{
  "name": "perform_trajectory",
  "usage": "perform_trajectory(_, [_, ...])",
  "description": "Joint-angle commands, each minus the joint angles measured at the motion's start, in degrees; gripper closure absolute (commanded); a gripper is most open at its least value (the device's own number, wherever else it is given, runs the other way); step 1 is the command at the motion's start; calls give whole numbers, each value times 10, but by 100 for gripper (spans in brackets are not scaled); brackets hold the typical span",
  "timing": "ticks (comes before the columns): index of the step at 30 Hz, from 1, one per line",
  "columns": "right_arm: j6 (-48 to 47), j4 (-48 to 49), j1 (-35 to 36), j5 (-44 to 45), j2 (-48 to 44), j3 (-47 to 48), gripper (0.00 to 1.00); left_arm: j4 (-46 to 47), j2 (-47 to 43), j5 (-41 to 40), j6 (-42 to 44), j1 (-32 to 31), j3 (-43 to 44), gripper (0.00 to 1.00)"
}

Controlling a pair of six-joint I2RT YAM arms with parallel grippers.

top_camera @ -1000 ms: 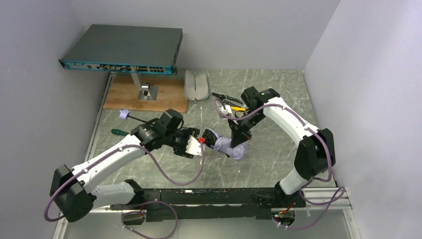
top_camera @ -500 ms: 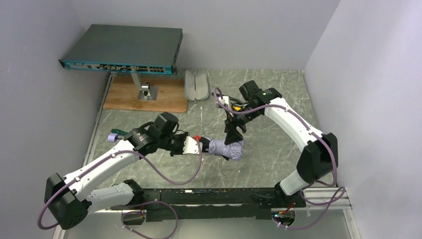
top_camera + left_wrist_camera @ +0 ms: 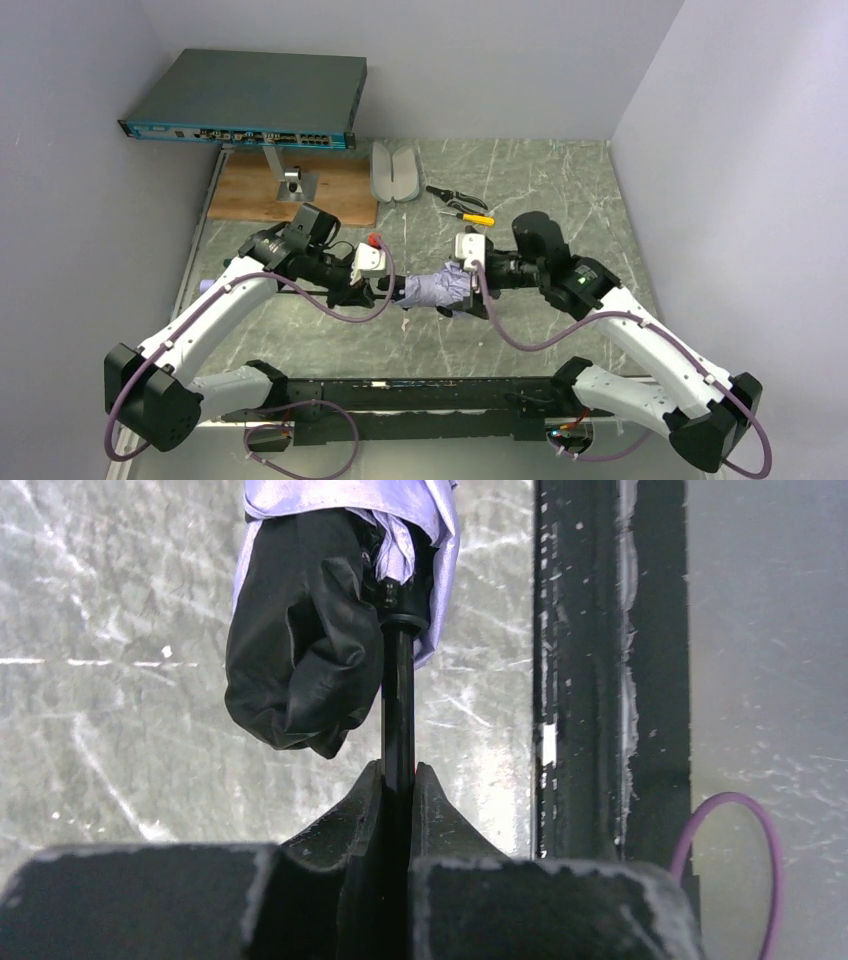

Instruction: Open the umbrella

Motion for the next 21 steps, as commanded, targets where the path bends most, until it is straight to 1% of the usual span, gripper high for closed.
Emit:
perform_trajectory(1, [-49, 93, 39, 117, -11, -62, 0, -15, -1, 110, -2, 2, 41, 100])
perform_trajectory(3, [-69, 109, 39, 134, -18, -79, 0, -24, 0, 116, 1, 2, 47, 100])
perform_trajectory(7, [-118, 70, 41, 95, -20, -90, 1, -32, 2, 126, -1, 2, 55, 100])
perform_trajectory(8, [-126, 69, 43, 91, -22, -95, 4, -32, 1, 130, -3, 2, 57, 100])
perform_trajectory(9, [-128, 72, 45, 92, -22, -100, 10, -30, 0, 132, -8, 2, 58, 100])
perform_trajectory(10, [-126, 72, 45, 92, -20, -102, 20, -30, -1, 132, -9, 2, 59, 100])
perform_trajectory(13, [-119, 53, 45, 85, 1, -81, 68, -27, -9, 122, -4, 2, 58, 100])
perform_trajectory(14, [-114, 41, 45, 78, 11, -69, 84, -20, -14, 111, -4, 2, 57, 96])
perform_trajectory(15, [-103, 28, 45, 71, 21, -56, 94, -5, -22, 97, -11, 3, 54, 84])
perform_trajectory(16, [-86, 19, 45, 69, 32, -42, 100, 14, -31, 77, -21, 3, 52, 60])
perform_trajectory(17, [-80, -3, 44, 60, 46, -24, 100, 43, -44, 51, -38, 3, 50, 38])
perform_trajectory(19, [-86, -91, 43, 32, 88, 36, 100, 101, -75, 3, -79, 3, 52, 14])
perform_trajectory(20, [-78, -111, 38, 26, 110, 53, 100, 123, -91, -3, -86, 2, 54, 3])
perform_trajectory(21, [-81, -128, 22, -5, 125, 64, 100, 138, -106, 11, -77, 1, 55, 1])
